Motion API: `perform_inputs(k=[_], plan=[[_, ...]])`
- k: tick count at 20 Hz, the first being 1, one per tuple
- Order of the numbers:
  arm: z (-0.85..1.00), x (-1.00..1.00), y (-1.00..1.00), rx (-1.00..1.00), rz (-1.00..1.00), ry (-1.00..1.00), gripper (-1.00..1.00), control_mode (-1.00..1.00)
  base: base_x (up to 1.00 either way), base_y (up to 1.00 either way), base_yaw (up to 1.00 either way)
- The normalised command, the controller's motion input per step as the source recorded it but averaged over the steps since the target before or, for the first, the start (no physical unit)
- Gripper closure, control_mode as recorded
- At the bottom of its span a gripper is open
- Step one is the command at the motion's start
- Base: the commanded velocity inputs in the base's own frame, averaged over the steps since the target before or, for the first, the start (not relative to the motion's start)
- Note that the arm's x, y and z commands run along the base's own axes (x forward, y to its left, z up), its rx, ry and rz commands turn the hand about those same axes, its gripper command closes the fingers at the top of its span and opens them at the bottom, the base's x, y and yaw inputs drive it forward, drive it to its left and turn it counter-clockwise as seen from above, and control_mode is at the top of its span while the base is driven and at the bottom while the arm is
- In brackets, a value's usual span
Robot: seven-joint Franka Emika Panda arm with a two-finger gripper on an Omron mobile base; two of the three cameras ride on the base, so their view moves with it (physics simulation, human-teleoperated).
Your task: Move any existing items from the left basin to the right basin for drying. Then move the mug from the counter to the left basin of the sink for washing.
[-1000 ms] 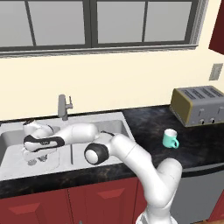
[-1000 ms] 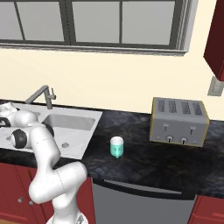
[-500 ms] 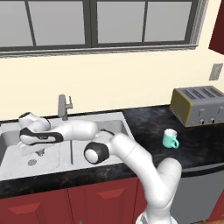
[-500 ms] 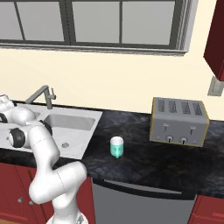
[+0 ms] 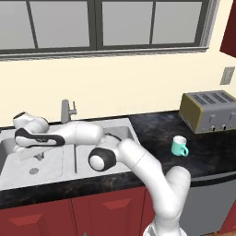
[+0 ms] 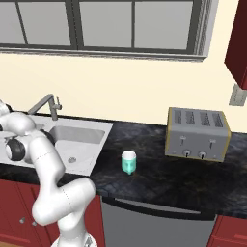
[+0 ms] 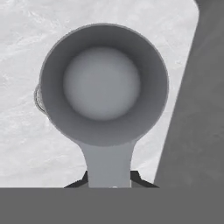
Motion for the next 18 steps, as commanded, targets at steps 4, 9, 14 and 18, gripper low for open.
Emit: perform_inputs(k=[4, 9, 14, 18], plan=[[0.08, -0.70, -0.33, 0.00, 0.00, -0.10, 1.00, -1.00, 0.00, 0.00, 0.00], [0.30, -0.51, -0.54, 0.00, 0.00, -0.08, 1.00, -1.00, 0.00, 0.00, 0.00], [0.56, -0.31, -0.62, 0.01, 0.00, -0.03, 1.00, -1.00, 0.00, 0.00, 0.00], [0.41, -0.44, -0.55, 0.06, -0.01, -0.02, 1.00, -1.00, 0.00, 0.00, 0.00]])
